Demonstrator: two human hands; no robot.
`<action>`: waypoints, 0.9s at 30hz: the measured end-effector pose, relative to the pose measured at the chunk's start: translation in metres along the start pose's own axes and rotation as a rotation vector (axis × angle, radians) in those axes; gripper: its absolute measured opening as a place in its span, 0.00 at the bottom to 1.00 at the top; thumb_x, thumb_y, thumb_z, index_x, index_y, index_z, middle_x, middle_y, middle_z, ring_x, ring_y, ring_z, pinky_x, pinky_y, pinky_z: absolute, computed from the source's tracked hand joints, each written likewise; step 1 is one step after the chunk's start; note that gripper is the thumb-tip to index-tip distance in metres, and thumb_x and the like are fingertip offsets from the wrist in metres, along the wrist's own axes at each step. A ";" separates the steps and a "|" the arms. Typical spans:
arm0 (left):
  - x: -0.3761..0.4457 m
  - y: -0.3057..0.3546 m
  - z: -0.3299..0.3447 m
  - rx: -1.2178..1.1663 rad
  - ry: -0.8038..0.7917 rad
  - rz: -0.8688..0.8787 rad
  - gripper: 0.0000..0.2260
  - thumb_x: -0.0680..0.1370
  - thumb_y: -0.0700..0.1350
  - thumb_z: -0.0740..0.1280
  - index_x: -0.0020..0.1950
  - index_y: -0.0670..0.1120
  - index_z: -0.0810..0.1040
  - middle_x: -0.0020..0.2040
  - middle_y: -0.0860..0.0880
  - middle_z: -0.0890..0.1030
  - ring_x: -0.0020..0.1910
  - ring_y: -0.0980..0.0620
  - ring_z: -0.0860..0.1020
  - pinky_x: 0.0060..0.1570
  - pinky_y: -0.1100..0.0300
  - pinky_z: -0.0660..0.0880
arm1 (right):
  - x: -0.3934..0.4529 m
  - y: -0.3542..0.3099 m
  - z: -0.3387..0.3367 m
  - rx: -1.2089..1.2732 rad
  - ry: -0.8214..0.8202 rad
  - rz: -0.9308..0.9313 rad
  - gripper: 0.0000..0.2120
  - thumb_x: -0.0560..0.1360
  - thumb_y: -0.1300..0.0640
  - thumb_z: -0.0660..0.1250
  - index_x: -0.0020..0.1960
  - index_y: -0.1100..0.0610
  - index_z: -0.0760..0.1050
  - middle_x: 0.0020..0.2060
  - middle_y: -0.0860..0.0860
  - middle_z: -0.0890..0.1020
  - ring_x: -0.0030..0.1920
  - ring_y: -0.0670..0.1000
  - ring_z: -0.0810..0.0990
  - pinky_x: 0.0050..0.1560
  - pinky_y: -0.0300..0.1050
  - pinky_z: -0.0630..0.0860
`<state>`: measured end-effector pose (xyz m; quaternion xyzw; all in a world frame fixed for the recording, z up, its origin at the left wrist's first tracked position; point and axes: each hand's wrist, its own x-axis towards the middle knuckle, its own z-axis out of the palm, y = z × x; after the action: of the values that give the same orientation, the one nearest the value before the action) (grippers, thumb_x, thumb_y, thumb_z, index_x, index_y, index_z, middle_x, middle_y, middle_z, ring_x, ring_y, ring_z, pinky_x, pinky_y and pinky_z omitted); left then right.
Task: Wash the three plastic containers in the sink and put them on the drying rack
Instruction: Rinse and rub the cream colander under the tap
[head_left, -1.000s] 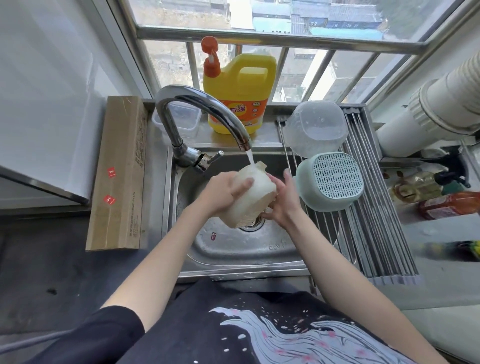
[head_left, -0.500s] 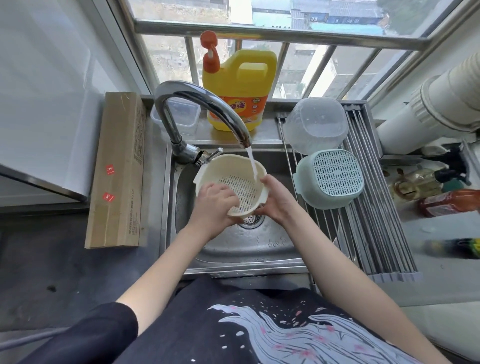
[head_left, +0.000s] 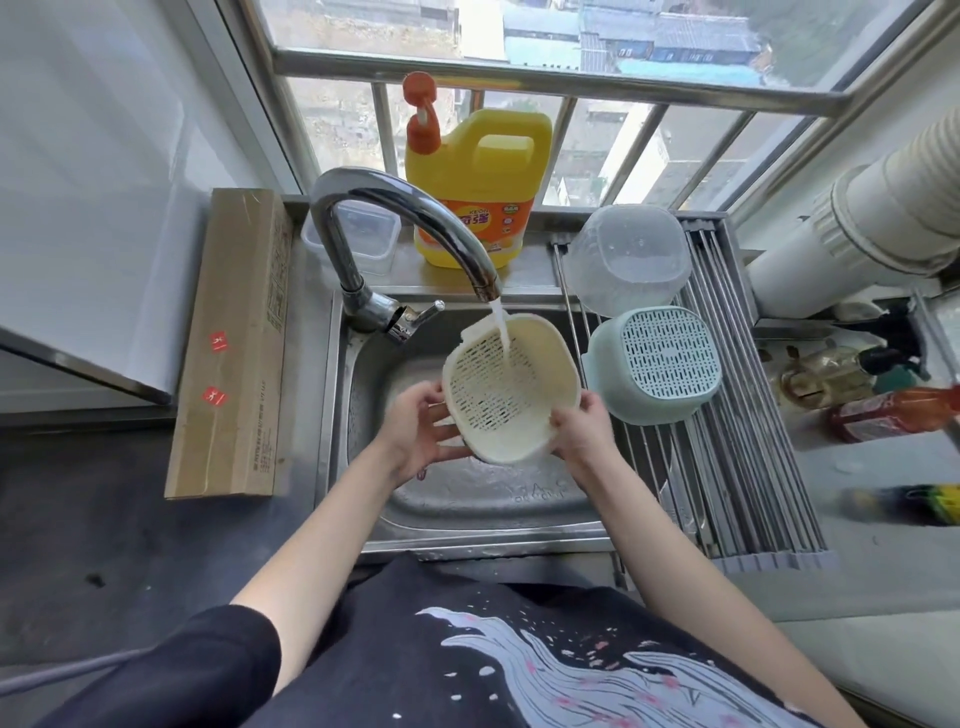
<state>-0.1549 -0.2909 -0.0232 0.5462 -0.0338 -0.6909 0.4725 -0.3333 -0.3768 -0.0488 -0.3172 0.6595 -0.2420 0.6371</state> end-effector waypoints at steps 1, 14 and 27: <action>0.001 0.003 -0.001 0.043 0.018 0.011 0.16 0.76 0.44 0.52 0.55 0.45 0.76 0.47 0.45 0.78 0.46 0.44 0.75 0.46 0.49 0.77 | 0.000 0.000 -0.005 -0.177 0.029 -0.021 0.13 0.71 0.71 0.59 0.53 0.61 0.67 0.48 0.57 0.74 0.46 0.55 0.76 0.44 0.59 0.81; 0.053 0.108 0.015 -0.568 0.372 -0.170 0.17 0.84 0.45 0.49 0.53 0.34 0.72 0.43 0.38 0.78 0.36 0.46 0.77 0.28 0.60 0.75 | -0.022 0.033 0.002 -0.357 -0.077 0.127 0.14 0.76 0.66 0.53 0.60 0.56 0.63 0.46 0.65 0.80 0.34 0.61 0.84 0.30 0.46 0.81; 0.067 0.145 -0.016 -1.029 0.424 -0.346 0.20 0.82 0.48 0.56 0.59 0.31 0.73 0.38 0.30 0.79 0.30 0.29 0.79 0.21 0.46 0.76 | -0.024 0.048 -0.004 -0.458 -0.070 0.028 0.18 0.75 0.65 0.54 0.62 0.51 0.63 0.53 0.59 0.77 0.38 0.58 0.84 0.35 0.52 0.83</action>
<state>-0.0499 -0.4096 0.0032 0.3703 0.4914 -0.5610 0.5538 -0.3424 -0.3271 -0.0673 -0.4524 0.6792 -0.0659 0.5742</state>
